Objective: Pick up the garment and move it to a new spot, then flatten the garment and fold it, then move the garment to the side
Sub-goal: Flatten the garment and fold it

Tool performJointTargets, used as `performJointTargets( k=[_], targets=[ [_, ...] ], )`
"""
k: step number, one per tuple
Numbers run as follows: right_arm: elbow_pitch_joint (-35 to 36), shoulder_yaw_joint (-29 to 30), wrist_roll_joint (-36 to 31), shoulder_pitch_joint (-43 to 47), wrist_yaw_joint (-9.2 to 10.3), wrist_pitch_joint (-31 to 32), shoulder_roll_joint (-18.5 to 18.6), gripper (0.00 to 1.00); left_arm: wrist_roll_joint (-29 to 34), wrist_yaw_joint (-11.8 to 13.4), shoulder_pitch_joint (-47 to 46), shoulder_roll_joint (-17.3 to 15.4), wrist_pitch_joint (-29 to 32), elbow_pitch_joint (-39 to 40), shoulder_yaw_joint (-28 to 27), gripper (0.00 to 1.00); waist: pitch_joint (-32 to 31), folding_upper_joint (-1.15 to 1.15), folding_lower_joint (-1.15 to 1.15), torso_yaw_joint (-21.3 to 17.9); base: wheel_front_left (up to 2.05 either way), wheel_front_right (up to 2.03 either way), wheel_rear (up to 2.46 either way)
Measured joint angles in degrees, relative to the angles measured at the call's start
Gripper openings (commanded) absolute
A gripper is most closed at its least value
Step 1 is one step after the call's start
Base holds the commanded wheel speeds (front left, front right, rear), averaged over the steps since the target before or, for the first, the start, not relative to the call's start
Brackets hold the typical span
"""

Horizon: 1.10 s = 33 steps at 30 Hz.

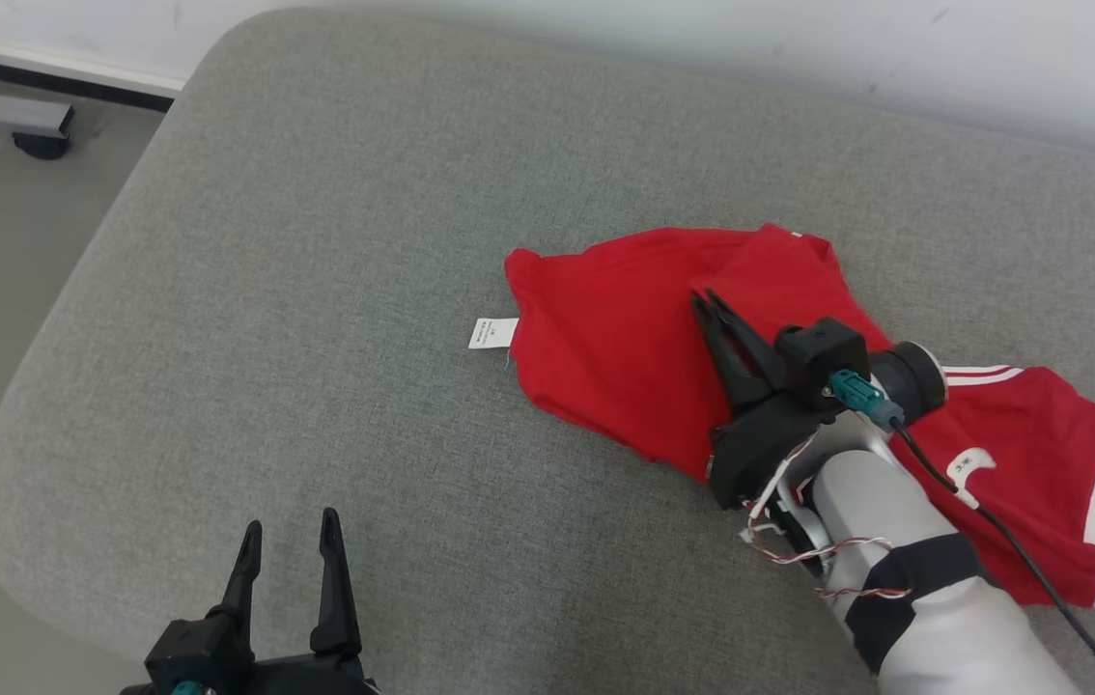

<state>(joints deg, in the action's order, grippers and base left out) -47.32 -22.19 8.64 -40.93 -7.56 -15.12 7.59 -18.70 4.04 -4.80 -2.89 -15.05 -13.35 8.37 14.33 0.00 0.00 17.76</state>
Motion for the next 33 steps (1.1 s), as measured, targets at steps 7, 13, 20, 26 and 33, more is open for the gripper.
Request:
performJointTargets(
  k=[7,13,20,26,33],
  targets=[
    [15.94,-7.64,5.98,5.98,0.0,0.0,-1.85,0.0,1.16,-0.55,0.73,-0.02,0.0,-0.34,-1.05,1.0,-2.78,0.0,-0.01,-1.05,0.0,0.0,0.0],
    [20.37,-20.26,12.95,10.98,0.0,0.0,-1.1,0.0,1.94,-1.08,1.37,-0.03,0.0,-0.69,-1.93,1.0,-5.5,0.0,-0.01,-2.04,0.0,0.0,0.0],
    [18.63,-27.76,23.04,10.96,0.0,0.0,0.52,1.0,2.46,-1.35,2.33,-0.01,0.0,-1.2,-2.52,1.0,-7.13,0.0,-0.01,-3.76,0.0,0.0,0.0],
    [20.19,-14.51,18.04,13.16,0.0,0.0,1.33,1.0,3.54,-1.52,2.97,0.0,0.0,-1.6,-4.6,1.0,-8.42,0.0,-0.01,-6.16,0.0,0.0,0.0],
    [21.63,2.54,9.35,21.8,0.0,0.01,0.8,1.0,5.1,-1.59,3.75,-0.01,0.0,-1.65,-6.5,1.0,-10.13,0.01,-0.01,-10.15,0.0,0.0,0.0]
  ],
)
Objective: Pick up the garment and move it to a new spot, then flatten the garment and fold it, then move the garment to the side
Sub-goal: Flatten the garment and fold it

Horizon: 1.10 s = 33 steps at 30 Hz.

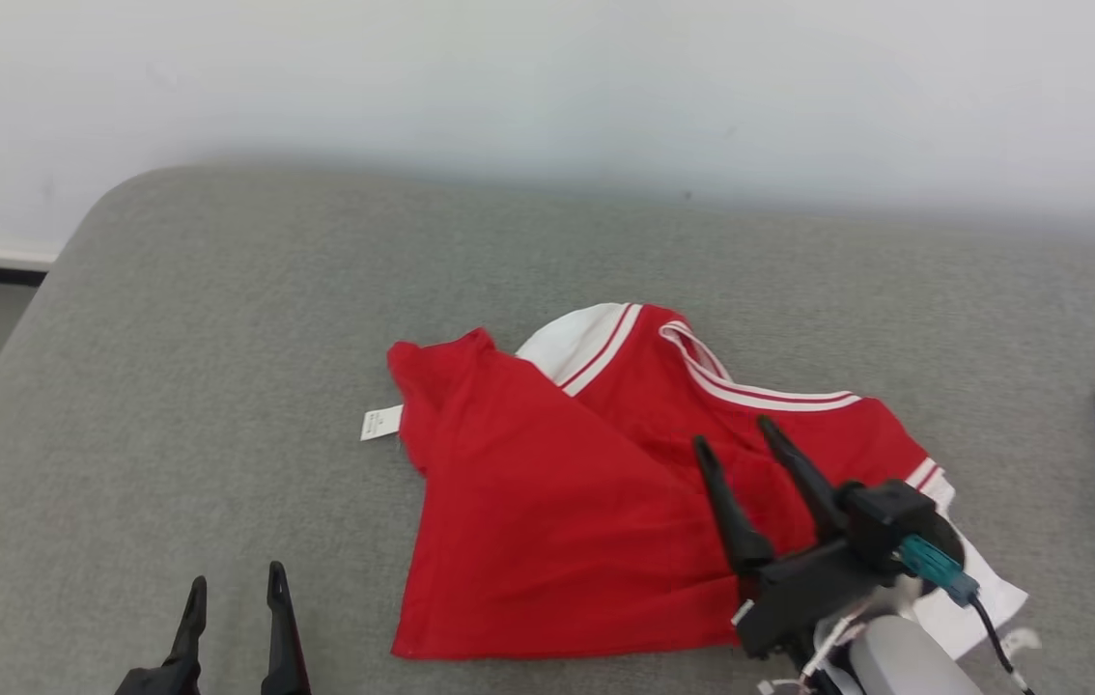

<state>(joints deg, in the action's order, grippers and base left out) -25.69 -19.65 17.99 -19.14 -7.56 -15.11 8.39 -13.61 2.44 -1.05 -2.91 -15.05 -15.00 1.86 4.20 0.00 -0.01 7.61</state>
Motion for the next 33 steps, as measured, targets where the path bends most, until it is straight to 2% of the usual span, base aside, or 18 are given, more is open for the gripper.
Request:
performJointTargets(
  k=[5,13,24,28,33],
  targets=[
    [2.37,8.34,-5.15,5.39,0.0,-0.01,-0.91,1.0,0.71,-0.4,1.05,0.01,0.0,-0.48,-1.12,1.0,-1.15,0.0,0.0,-3.36,0.0,0.0,0.0],
    [6.21,16.56,-10.18,11.0,0.0,-0.01,-3.59,1.0,1.52,-0.9,1.75,0.01,0.0,-0.66,-2.99,1.0,-2.74,0.0,0.0,-8.4,0.0,0.0,0.0],
    [8.25,20.58,-12.12,14.24,0.0,-0.01,-5.11,1.0,2.71,-1.93,3.95,0.0,0.0,-0.83,-4.46,1.0,-4.62,0.0,0.01,-12.97,0.0,0.0,0.0],
    [8.5,23.04,-12.39,14.83,0.0,-0.01,-5.37,1.0,3.3,-1.96,4.28,0.0,0.0,-0.89,-4.28,1.0,-4.94,0.0,0.0,-13.7,0.0,0.0,0.0],
    [8.55,22.41,-12.04,14.8,0.0,-0.01,-5.43,1.0,3.47,-1.96,4.25,0.01,0.0,-0.9,-3.89,1.0,-4.87,0.0,0.01,-13.64,0.0,0.0,0.0]
  ],
)
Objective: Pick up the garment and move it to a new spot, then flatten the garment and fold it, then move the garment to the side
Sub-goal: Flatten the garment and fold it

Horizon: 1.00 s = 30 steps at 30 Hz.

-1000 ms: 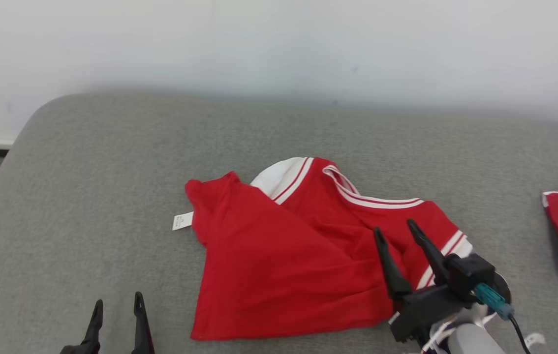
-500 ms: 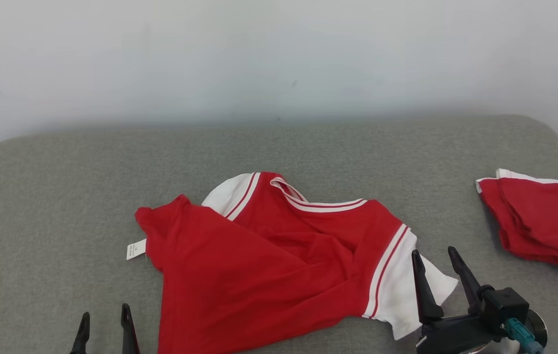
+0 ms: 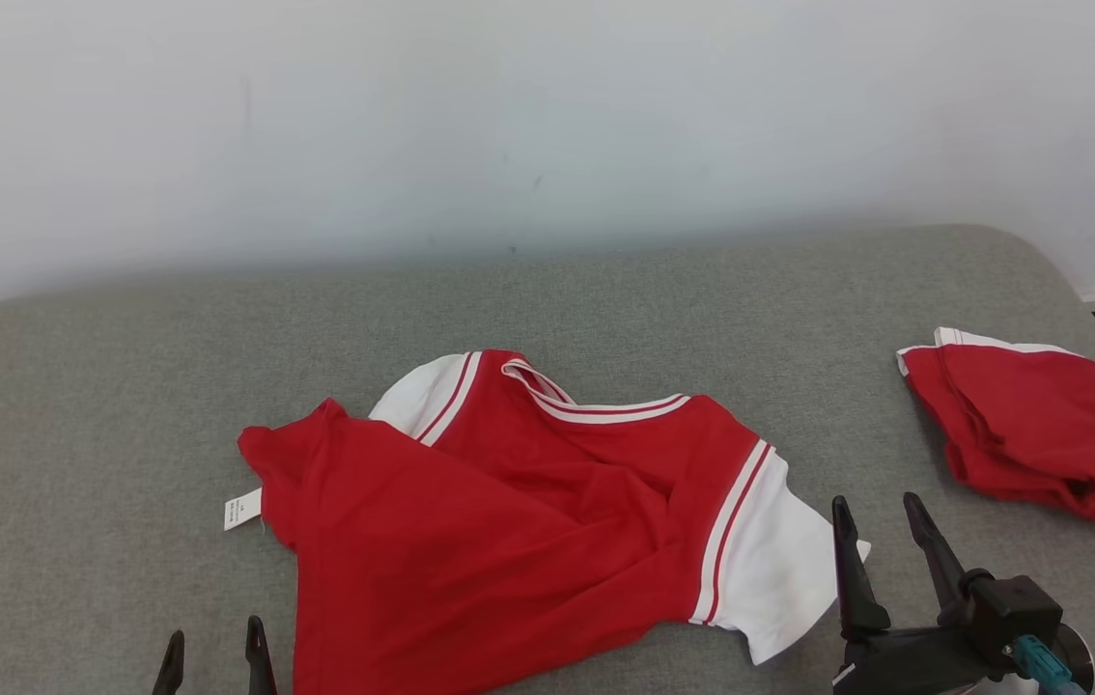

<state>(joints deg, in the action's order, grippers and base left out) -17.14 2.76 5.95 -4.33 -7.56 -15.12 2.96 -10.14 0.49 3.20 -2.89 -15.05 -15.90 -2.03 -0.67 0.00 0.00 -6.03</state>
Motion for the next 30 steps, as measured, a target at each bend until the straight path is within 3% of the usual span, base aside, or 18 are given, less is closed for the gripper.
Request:
performJointTargets(
  k=[8,18,23,30],
  targets=[
    [-0.44,-0.73,0.09,-0.05,0.0,0.0,0.01,1.0,-0.2,-0.29,-0.1,0.0,0.0,-0.63,0.96,1.0,0.2,0.0,0.0,0.71,0.0,0.0,0.0],
    [-2.56,-1.55,-0.34,-0.49,0.0,0.0,0.01,1.0,-6.56,-2.63,-1.23,-0.01,0.0,-7.53,5.48,1.0,2.72,0.0,0.0,1.39,0.0,0.0,0.0],
    [-4.42,-0.47,-0.43,-1.7,0.0,0.0,-0.02,1.0,-10.28,-3.0,-2.6,0.0,0.0,-13.6,7.88,1.0,4.15,0.0,0.0,1.51,0.0,0.0,0.0],
    [-6.45,2.3,-0.35,-3.66,0.0,0.0,-0.02,1.0,-11.59,-3.16,-5.22,0.02,-0.02,-16.07,10.24,1.0,6.24,0.0,0.01,1.77,0.0,0.0,0.0]
  ],
)
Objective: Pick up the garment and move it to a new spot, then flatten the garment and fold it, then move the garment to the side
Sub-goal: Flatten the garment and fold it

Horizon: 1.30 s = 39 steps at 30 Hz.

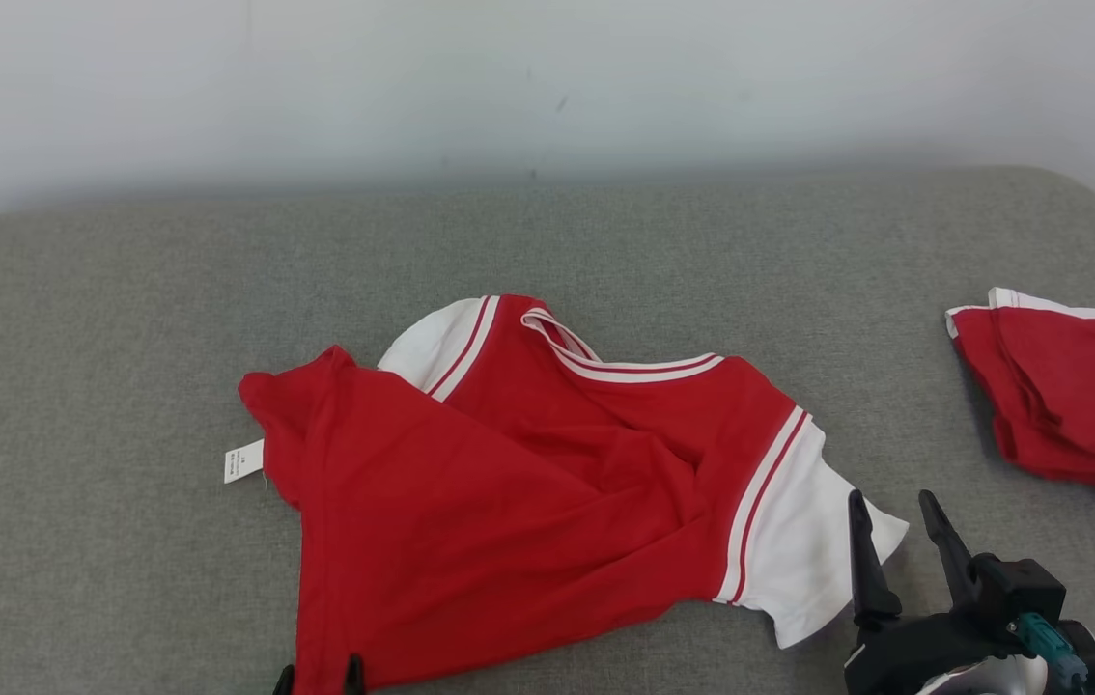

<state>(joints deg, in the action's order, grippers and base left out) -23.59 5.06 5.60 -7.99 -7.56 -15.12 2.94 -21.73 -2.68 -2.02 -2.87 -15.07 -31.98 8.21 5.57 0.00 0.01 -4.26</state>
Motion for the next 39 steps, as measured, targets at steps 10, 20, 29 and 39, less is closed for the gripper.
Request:
performJointTargets(
  k=[10,20,29,39],
  targets=[
    [-5.08,4.77,-1.04,-1.51,0.0,0.0,0.02,1.0,-0.07,0.65,-0.99,0.0,-0.04,-0.51,0.77,0.0,1.27,0.0,0.0,1.35,0.0,0.0,0.0],
    [-11.26,8.26,-1.79,-4.02,0.0,0.0,0.03,1.0,1.1,0.65,-1.04,0.12,-0.04,0.13,0.22,0.0,1.97,0.0,0.0,3.05,0.0,0.0,0.0],
    [-19.4,8.91,-3.14,-7.86,0.0,-0.09,0.14,0.0,1.99,0.58,-1.75,0.12,-0.03,1.12,-0.23,0.0,3.0,0.0,0.0,4.09,0.0,0.0,0.0],
    [5.52,7.0,6.42,-7.94,0.0,0.01,0.09,0.0,6.99,-0.98,-5.5,0.05,0.02,17.37,-8.21,0.0,1.33,0.0,0.0,4.34,0.0,0.0,0.0]
  ],
)
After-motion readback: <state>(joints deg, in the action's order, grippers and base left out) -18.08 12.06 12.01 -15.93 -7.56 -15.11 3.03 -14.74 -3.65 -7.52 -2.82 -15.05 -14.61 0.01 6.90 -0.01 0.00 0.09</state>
